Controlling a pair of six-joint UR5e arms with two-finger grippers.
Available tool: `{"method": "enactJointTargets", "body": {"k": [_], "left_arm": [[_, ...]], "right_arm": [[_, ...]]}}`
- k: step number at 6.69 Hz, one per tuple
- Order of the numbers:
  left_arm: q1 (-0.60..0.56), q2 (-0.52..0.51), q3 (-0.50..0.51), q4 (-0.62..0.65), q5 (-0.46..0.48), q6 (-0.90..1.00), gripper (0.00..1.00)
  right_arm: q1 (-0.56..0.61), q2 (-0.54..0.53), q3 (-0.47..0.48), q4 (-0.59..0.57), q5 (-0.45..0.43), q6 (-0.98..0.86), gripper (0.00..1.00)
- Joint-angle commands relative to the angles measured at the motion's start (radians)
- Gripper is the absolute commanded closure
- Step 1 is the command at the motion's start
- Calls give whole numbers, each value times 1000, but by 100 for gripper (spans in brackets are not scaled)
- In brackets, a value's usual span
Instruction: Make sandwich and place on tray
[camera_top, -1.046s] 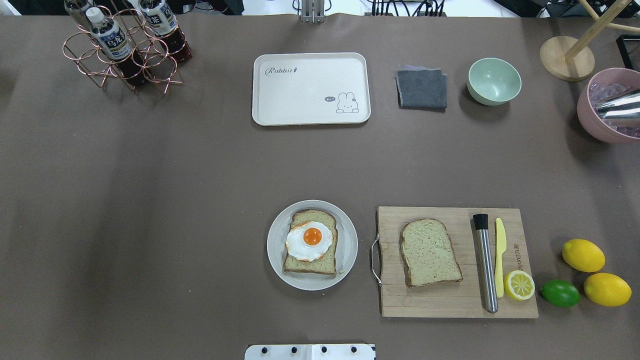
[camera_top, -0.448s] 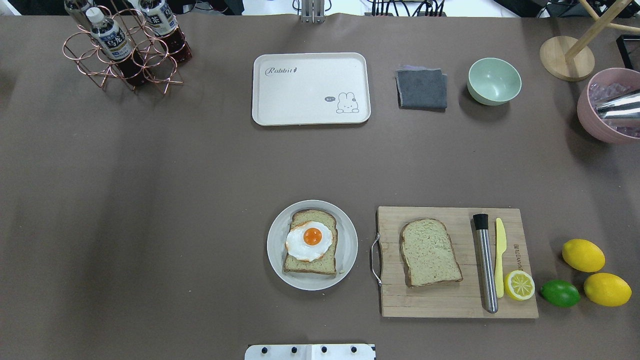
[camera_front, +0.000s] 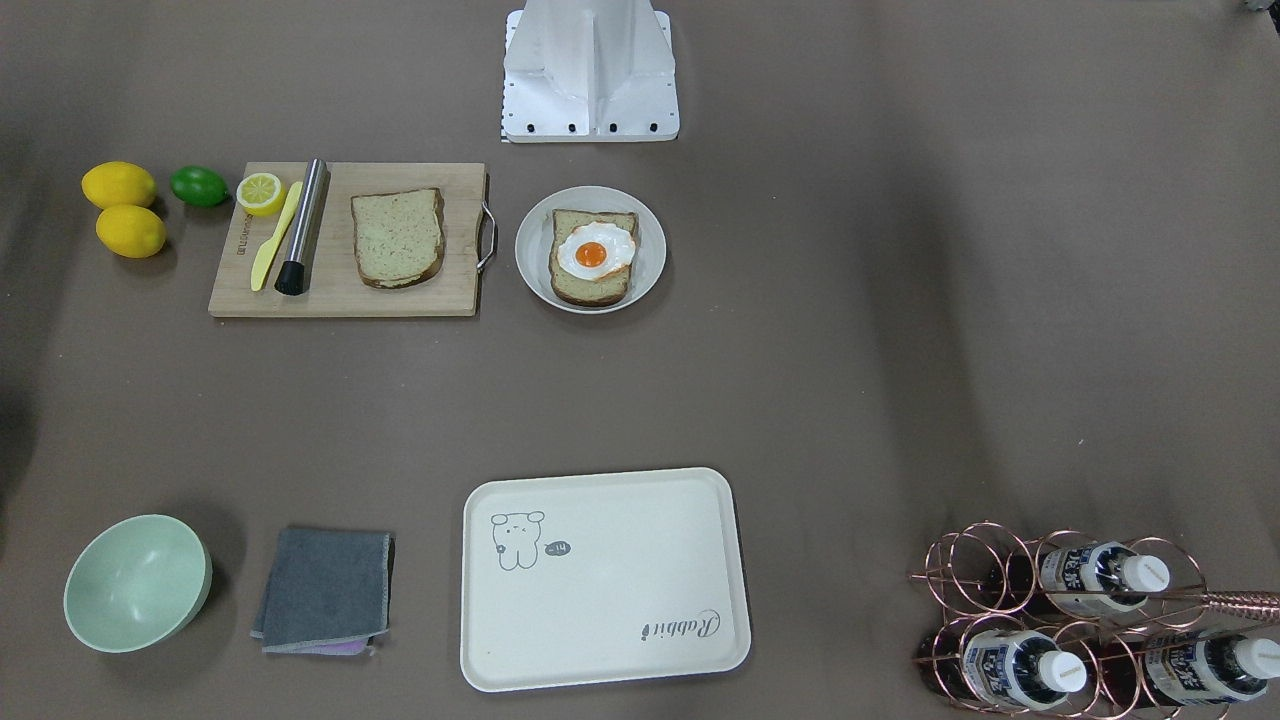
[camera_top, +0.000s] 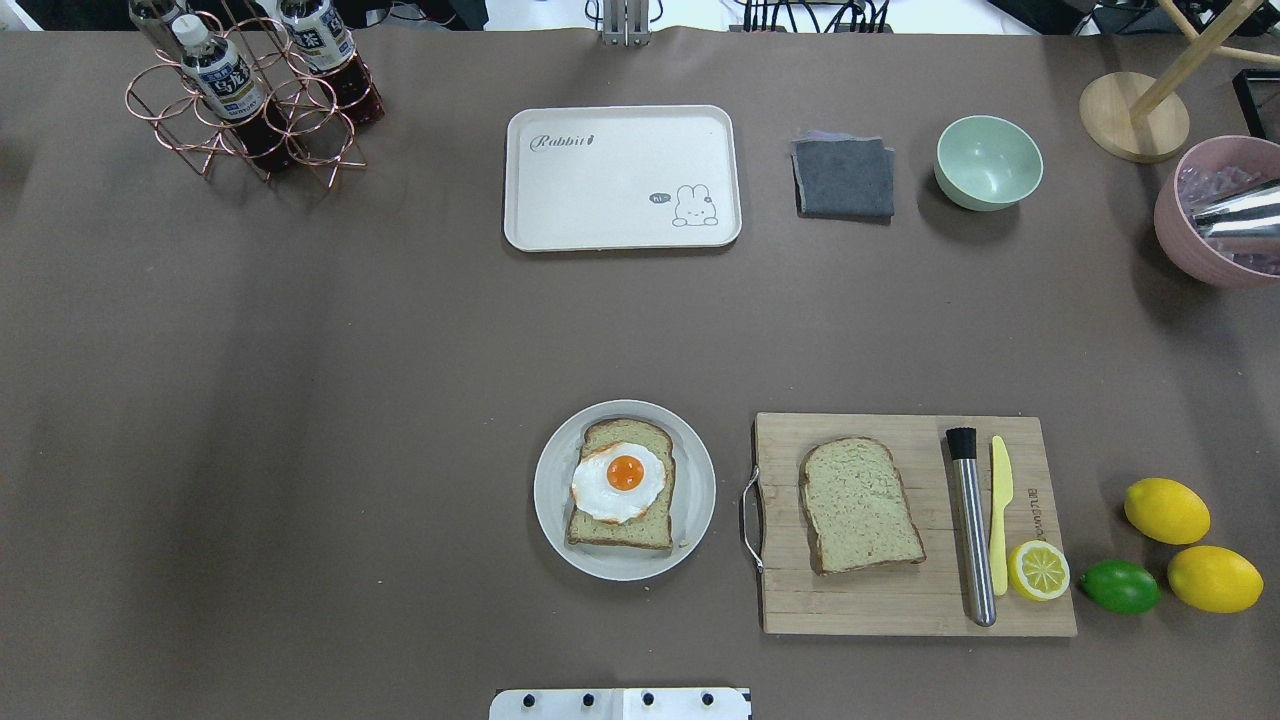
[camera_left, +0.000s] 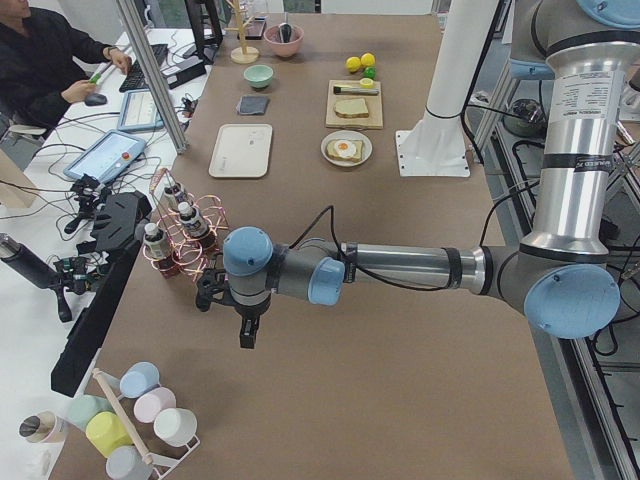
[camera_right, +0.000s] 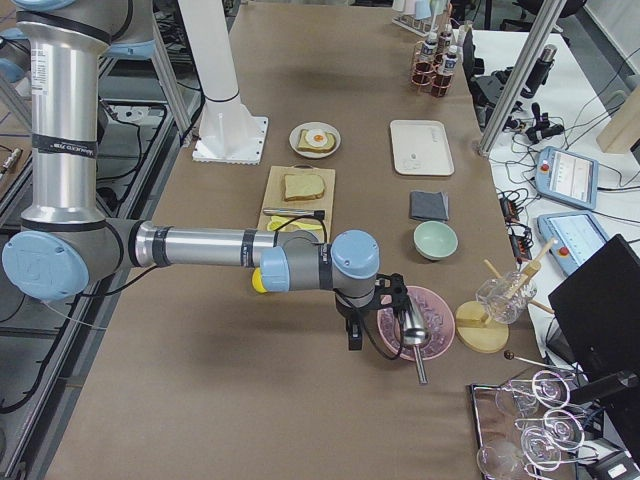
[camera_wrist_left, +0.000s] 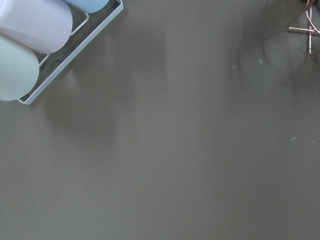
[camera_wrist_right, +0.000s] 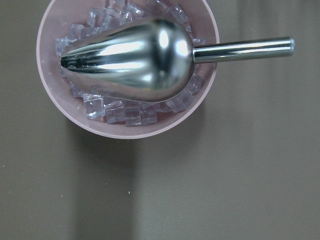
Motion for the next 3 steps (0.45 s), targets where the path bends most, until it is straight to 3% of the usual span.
{"method": "enactJointTargets", "body": {"k": [1, 3], "left_arm": [[0, 2, -4, -2, 0, -2, 2], [-2, 12, 9, -50, -1, 4, 2]], "right_arm": [[0, 8, 0, 0, -1, -1, 0], [0, 13, -2, 2, -7, -3, 0]]}}
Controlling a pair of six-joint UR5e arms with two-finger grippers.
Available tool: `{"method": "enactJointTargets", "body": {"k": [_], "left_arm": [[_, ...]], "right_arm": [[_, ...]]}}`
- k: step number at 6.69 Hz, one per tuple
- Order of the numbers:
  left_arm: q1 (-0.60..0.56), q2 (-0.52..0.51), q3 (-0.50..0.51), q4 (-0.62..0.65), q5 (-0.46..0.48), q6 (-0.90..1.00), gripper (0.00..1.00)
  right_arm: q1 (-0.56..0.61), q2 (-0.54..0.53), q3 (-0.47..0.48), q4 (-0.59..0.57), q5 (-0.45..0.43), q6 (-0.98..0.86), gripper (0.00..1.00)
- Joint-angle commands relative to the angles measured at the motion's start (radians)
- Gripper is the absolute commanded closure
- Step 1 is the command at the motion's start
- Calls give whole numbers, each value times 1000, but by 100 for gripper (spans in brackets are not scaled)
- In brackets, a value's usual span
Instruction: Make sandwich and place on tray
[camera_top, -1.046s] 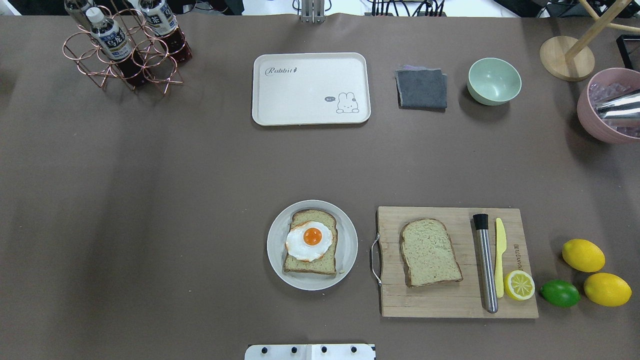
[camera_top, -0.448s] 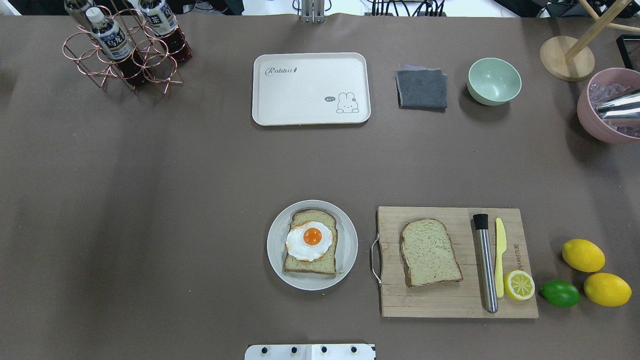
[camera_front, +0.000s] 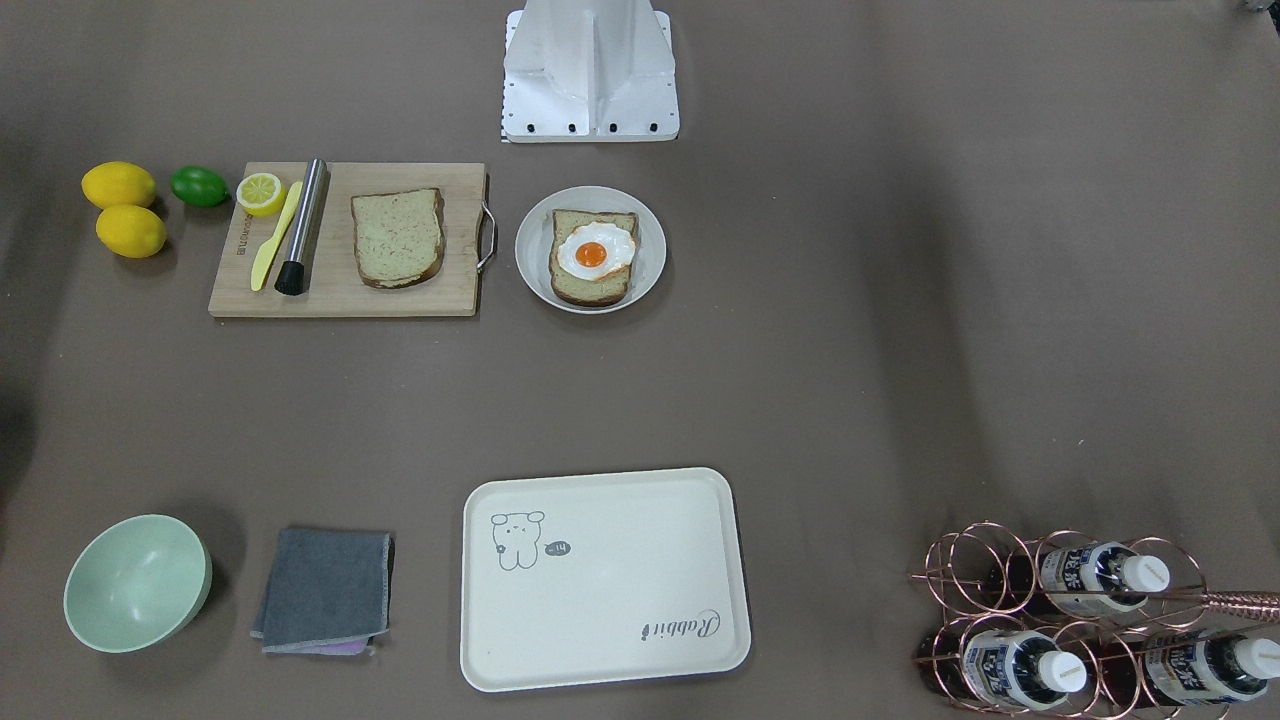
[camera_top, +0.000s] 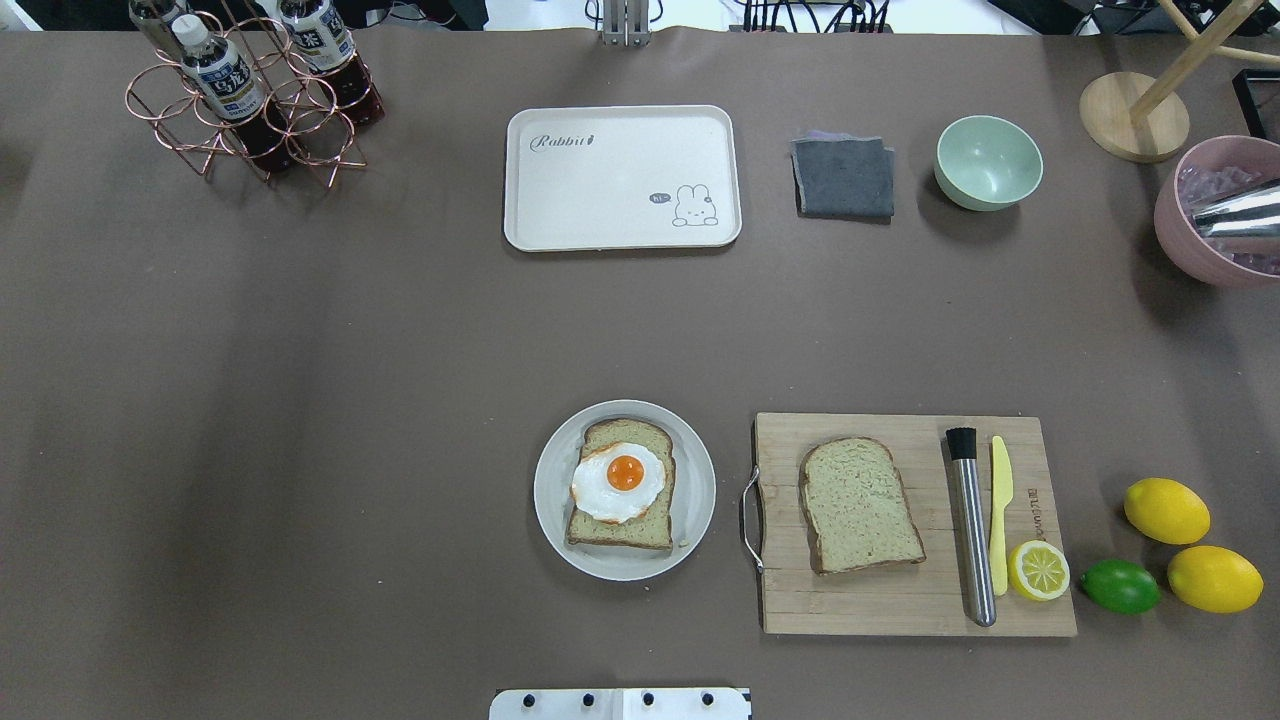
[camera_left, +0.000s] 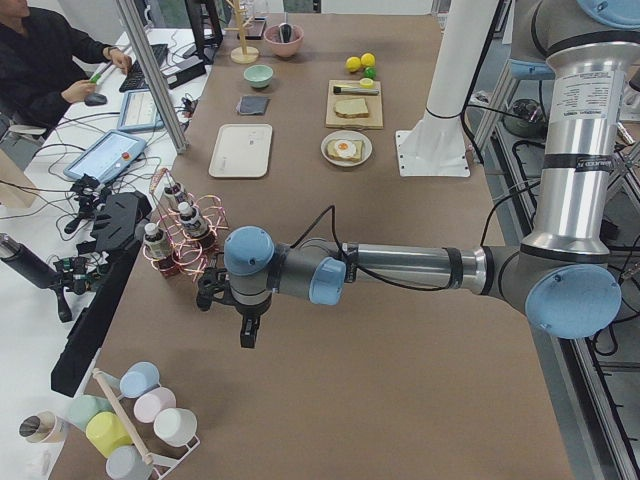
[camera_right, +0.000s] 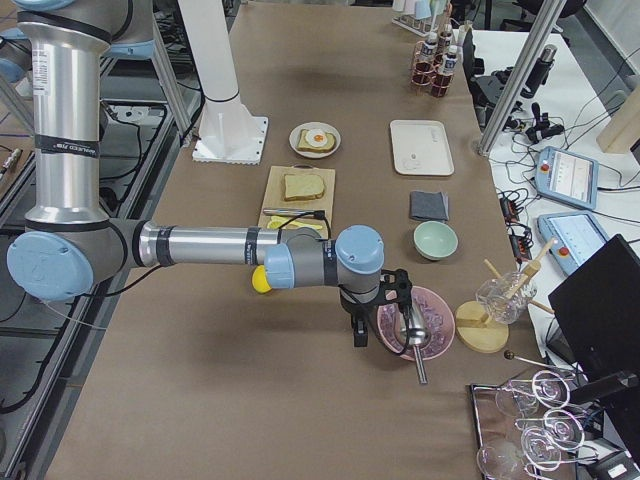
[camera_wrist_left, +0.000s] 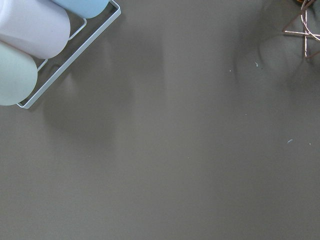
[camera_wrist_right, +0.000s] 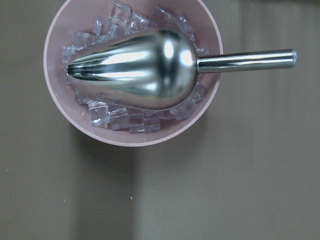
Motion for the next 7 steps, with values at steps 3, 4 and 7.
{"method": "enactJointTargets", "body": {"k": [3, 4, 7], "left_arm": [[1, 10, 20, -43, 1, -7, 2], [1, 10, 20, -45, -2, -6, 2], [1, 10, 18, -45, -5, -9, 2]], "right_arm": [[-2, 4, -5, 4, -5, -1, 0], [-11, 7, -8, 20, 1, 1, 0], [-46, 7, 20, 46, 17, 22, 0]]}}
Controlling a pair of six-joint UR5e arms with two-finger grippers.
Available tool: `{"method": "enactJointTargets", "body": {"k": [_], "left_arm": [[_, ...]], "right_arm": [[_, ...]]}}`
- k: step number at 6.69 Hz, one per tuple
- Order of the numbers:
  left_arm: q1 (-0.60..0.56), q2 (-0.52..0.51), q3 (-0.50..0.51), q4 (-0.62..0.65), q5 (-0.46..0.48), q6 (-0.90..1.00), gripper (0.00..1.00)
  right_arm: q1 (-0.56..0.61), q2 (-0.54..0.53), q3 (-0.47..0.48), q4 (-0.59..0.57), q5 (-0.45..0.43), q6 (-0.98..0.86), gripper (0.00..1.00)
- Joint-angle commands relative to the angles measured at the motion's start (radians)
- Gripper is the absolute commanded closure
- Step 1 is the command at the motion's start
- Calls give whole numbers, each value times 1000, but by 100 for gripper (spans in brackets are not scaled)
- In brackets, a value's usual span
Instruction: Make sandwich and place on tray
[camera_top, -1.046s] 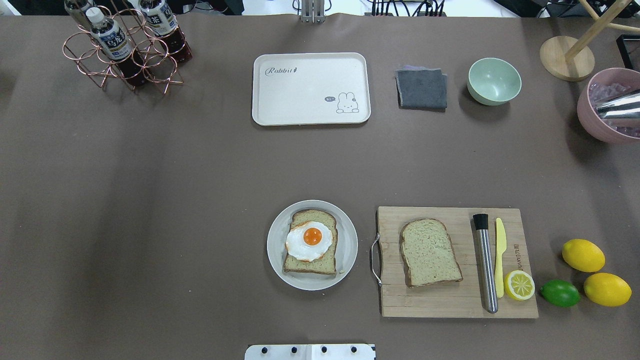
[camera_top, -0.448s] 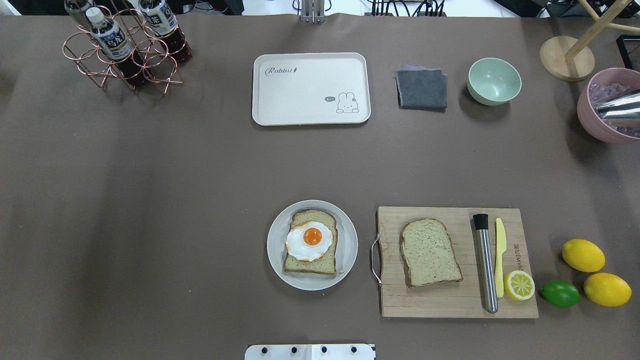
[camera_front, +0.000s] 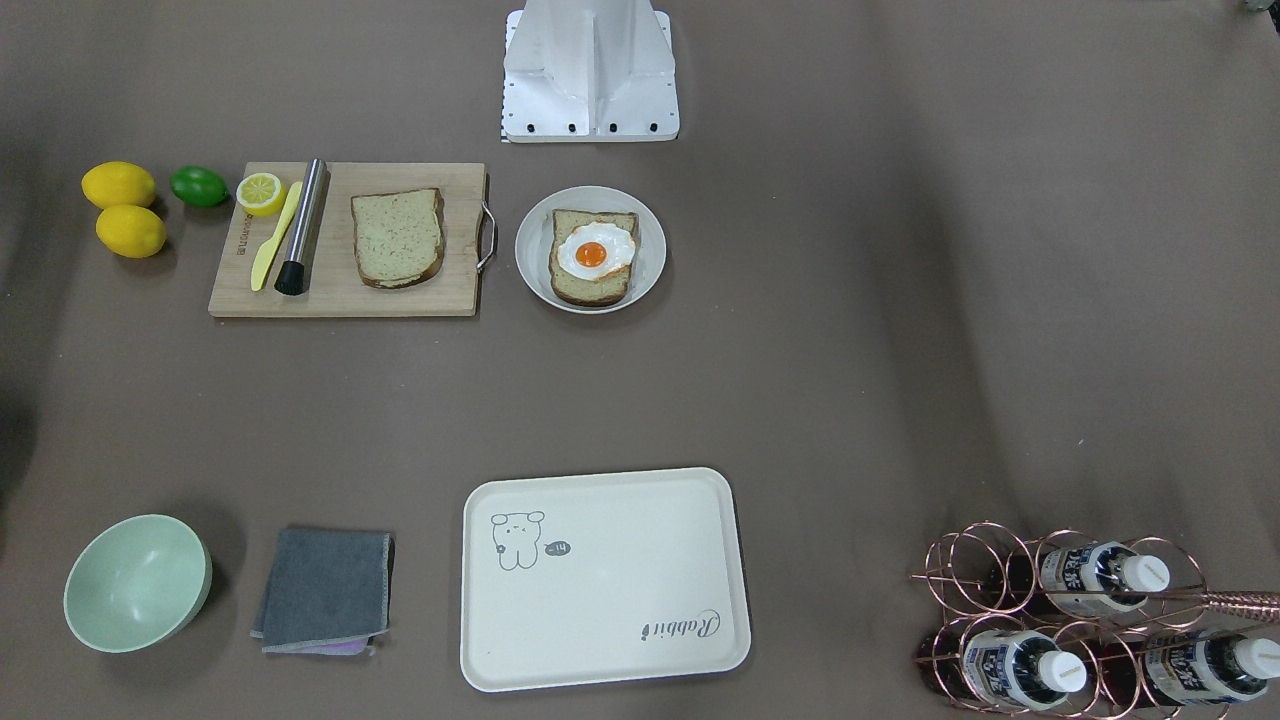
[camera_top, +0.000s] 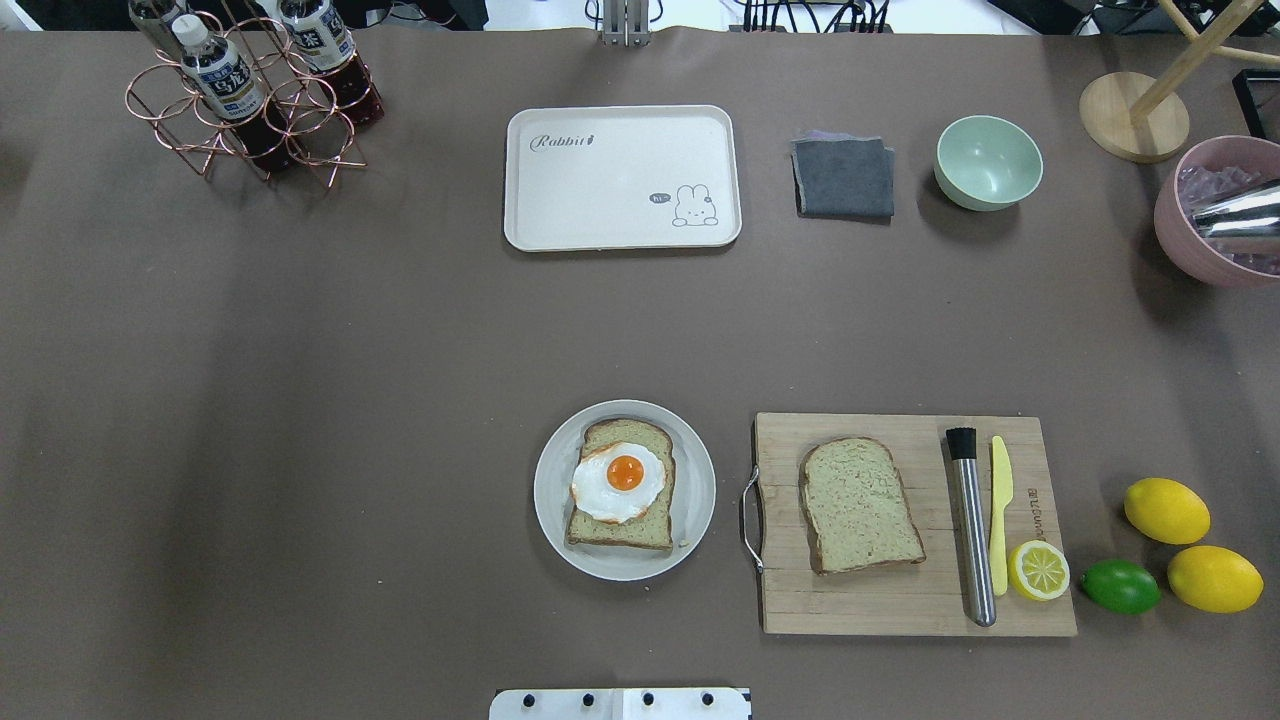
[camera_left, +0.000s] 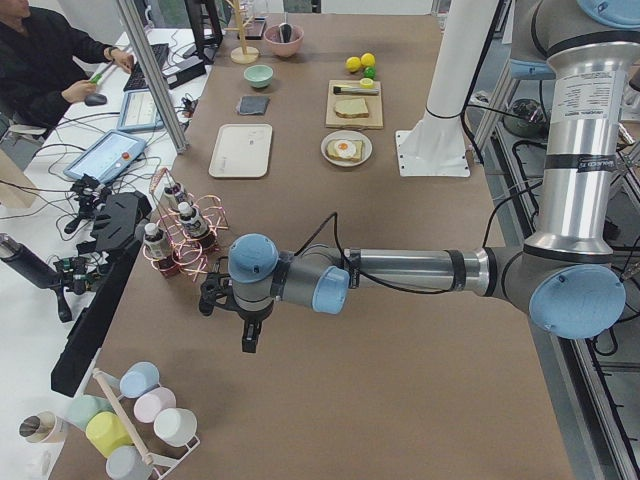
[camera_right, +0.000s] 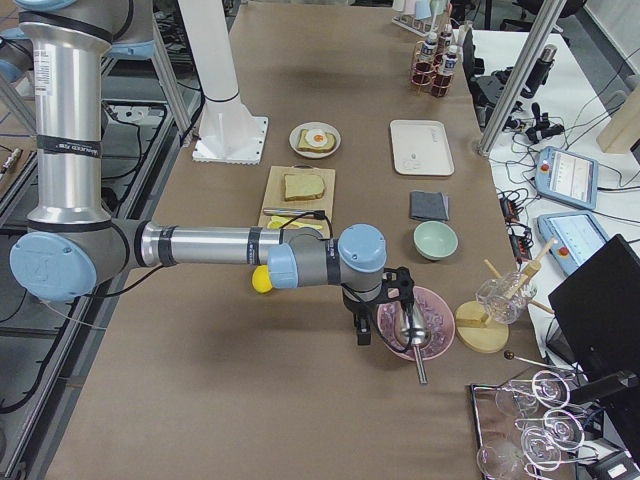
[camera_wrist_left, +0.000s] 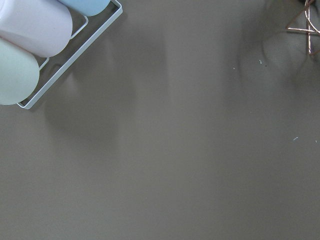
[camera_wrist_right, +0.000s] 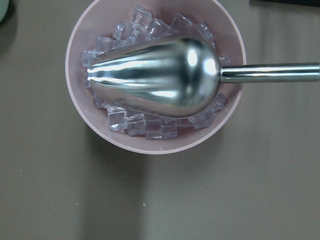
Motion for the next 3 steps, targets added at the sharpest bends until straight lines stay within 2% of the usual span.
{"method": "enactJointTargets", "body": {"k": [1, 2, 3], "left_arm": [[0, 1, -3, -1, -1, -1, 2], [0, 0, -5, -1, 1, -1, 2], [0, 0, -12, -1, -1, -13, 2]], "right_arm": [[-48, 9, 68, 9, 4, 67, 0], [-112, 8, 132, 20, 4, 191, 0], [-155, 6, 151, 105, 2, 231, 0]]}}
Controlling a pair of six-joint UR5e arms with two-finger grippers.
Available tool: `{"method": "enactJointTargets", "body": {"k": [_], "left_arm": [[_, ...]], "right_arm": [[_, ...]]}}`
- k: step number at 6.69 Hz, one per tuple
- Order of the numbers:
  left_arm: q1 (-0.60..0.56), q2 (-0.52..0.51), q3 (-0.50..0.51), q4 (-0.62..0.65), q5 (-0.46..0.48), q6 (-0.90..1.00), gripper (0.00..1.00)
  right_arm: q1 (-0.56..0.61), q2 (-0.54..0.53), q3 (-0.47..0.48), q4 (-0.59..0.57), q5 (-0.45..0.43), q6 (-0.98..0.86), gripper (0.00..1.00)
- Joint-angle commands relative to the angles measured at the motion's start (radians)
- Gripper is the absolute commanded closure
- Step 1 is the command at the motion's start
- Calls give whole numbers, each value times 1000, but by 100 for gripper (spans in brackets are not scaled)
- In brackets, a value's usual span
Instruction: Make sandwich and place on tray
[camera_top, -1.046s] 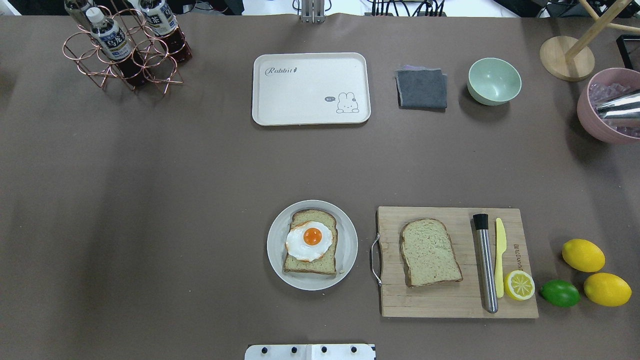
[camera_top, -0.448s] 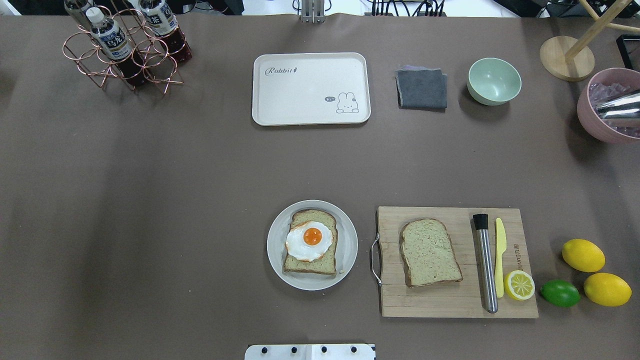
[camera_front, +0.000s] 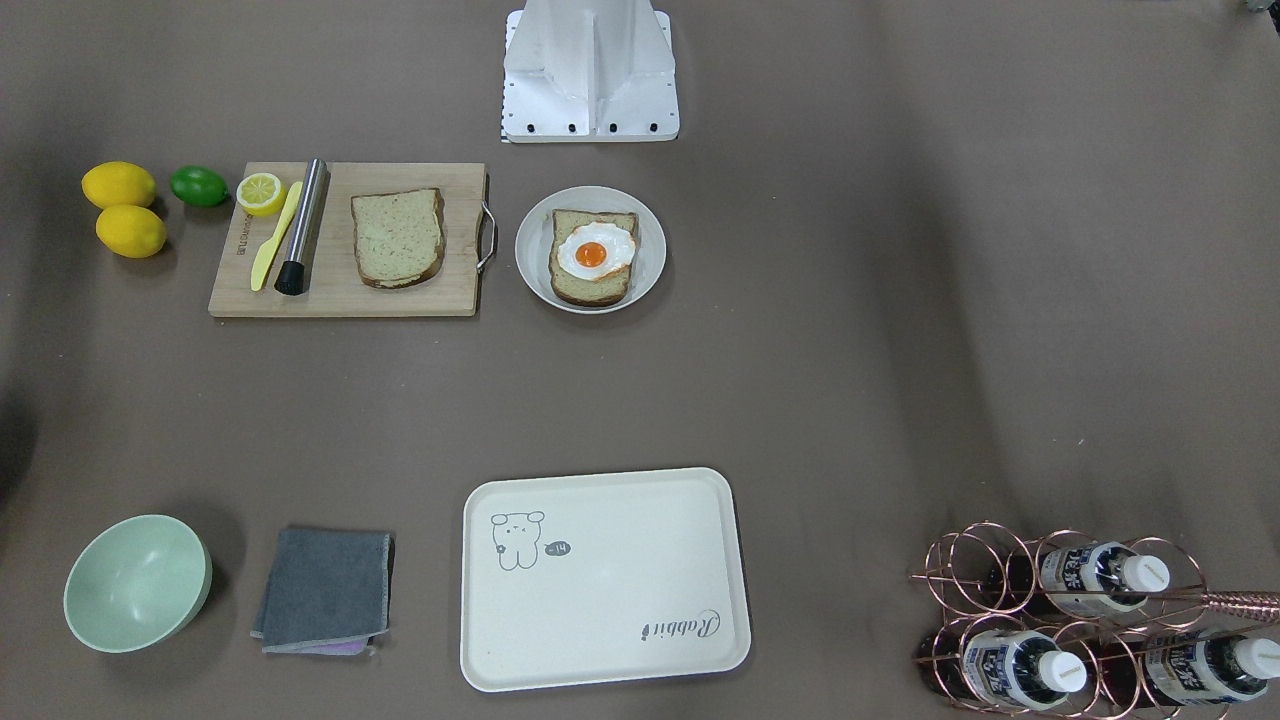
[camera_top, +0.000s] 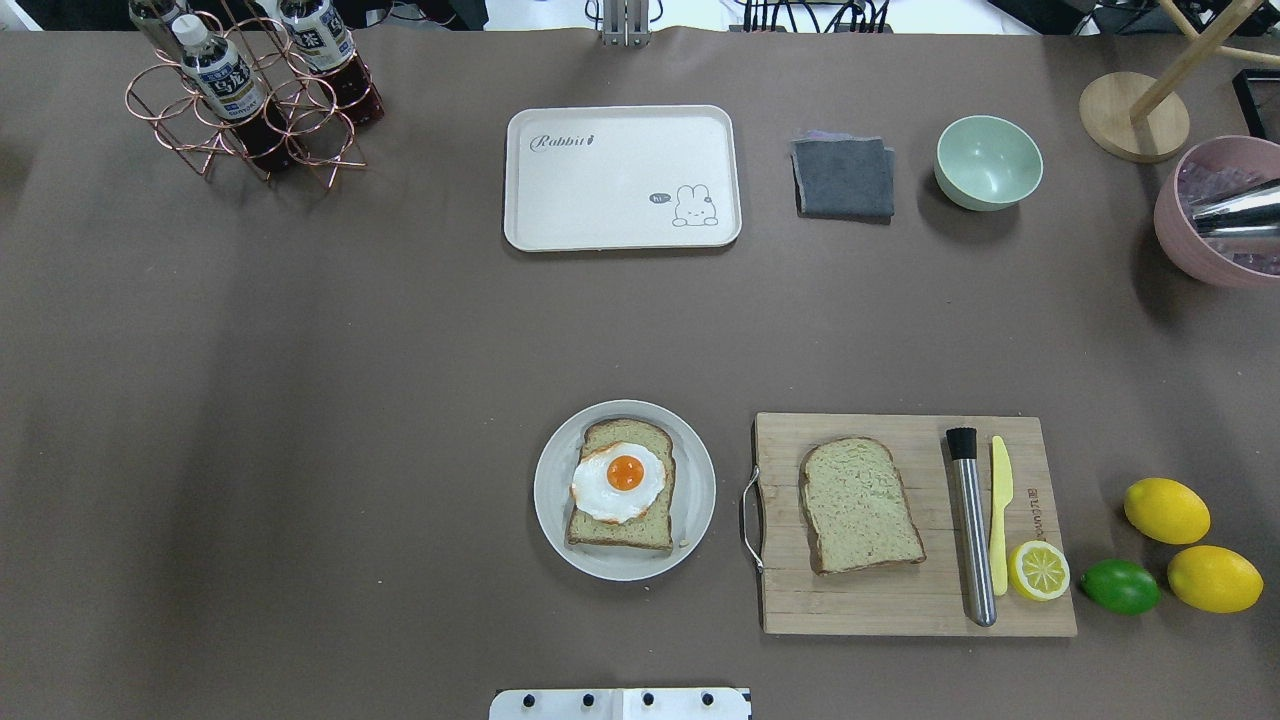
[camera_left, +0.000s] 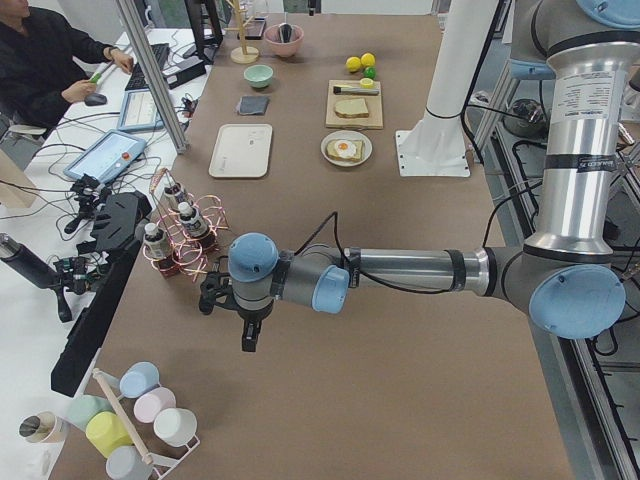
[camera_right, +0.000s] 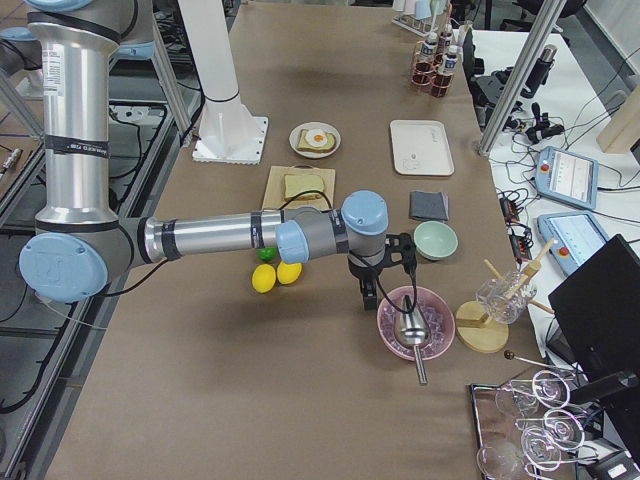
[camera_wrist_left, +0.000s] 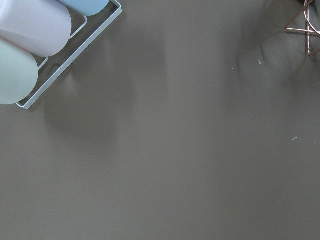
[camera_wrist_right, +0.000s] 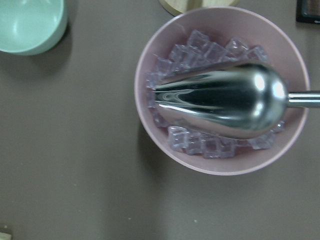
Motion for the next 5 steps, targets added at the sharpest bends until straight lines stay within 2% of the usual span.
{"method": "enactJointTargets", "body": {"k": [1, 2, 3, 5], "left_arm": [[6, -2, -55, -2, 1, -102, 2], [85, 18, -139, -44, 7, -189, 2], [136, 33, -152, -164, 5, -233, 2], [263, -52, -148, -293, -2, -486, 2]], "right_arm": [[-76, -8, 42, 130, 16, 93, 0], [-88, -4, 45, 172, 64, 96, 0], [-100, -2, 64, 214, 78, 96, 0], [-131, 31, 64, 220, 82, 96, 0]]}}
